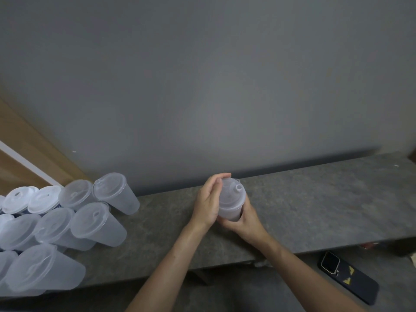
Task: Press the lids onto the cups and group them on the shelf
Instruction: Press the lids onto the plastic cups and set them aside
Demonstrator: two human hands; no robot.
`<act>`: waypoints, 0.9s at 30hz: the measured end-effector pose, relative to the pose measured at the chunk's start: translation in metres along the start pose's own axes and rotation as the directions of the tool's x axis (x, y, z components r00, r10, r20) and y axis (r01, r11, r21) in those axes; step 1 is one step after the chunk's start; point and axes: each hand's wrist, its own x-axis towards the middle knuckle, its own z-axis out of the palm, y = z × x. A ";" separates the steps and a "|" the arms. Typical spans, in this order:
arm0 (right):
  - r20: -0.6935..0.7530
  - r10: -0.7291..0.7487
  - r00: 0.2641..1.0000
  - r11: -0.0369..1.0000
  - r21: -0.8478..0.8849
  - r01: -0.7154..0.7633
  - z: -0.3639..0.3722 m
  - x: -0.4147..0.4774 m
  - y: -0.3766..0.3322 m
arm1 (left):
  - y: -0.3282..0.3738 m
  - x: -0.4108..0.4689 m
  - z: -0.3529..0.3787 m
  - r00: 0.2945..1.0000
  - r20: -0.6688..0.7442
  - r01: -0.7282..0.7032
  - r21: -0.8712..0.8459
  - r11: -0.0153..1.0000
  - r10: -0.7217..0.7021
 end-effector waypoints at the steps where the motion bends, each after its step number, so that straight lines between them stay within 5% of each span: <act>1: 0.008 -0.003 1.000 1.000 -0.010 0.003 -0.001 0.000 0.000 | 0.001 0.002 0.000 1.000 0.010 -0.010 0.024 1.000 0.009; 19: 0.044 -0.002 0.999 0.999 -0.050 0.004 -0.002 0.001 0.002 | -0.004 0.001 -0.007 0.995 -0.040 -0.089 0.156 0.984 0.097; 27: 0.032 -0.007 0.999 0.999 -0.047 0.008 -0.001 0.000 0.002 | 0.006 -0.016 -0.026 0.987 -0.080 -0.095 0.424 0.900 0.142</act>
